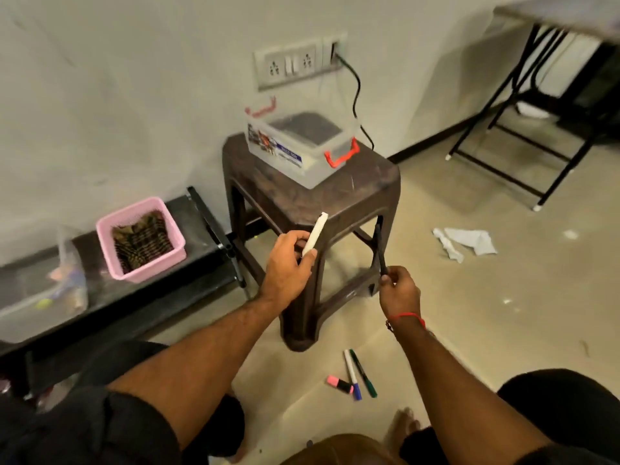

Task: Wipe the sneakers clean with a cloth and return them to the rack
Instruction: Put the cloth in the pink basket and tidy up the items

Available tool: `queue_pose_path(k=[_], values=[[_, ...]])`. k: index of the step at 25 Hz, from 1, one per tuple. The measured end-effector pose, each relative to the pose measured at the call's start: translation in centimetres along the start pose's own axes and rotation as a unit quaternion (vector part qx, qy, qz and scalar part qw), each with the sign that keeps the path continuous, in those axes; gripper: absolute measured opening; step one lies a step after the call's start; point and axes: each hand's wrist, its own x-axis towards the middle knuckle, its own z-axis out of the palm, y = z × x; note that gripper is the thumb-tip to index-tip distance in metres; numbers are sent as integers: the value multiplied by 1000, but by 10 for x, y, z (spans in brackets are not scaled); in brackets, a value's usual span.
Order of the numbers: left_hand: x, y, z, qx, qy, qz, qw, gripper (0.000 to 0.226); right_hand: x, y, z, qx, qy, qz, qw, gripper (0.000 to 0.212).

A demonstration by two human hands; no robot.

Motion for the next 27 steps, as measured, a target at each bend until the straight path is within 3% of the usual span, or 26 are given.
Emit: queue_pose_path(k=[7, 9, 13, 16, 20, 25, 27], values=[[47, 76, -50, -90, 38, -51, 994, 19, 32, -165, -36, 55, 31, -185, 981, 19], [69, 93, -63, -84, 69, -70, 992, 16, 54, -212, -29, -1, 24, -226, 974, 22], [98, 106, -80, -95, 88, -95, 987, 24, 90, -281, 4, -224, 2, -246, 943, 26], [110, 95, -85, -109, 88, -91, 986, 27, 102, -306, 37, -366, -27, -231, 901, 24], [125, 77, -92, -112, 101, -93, 984, 19, 113, -312, 75, -453, -57, -249, 854, 20], [139, 67, -99, -125, 97, -110, 981, 21, 129, -317, 93, -449, -108, -239, 854, 22], [142, 68, -99, -144, 94, -129, 977, 22, 129, -315, 87, -404, -85, -272, 869, 21]])
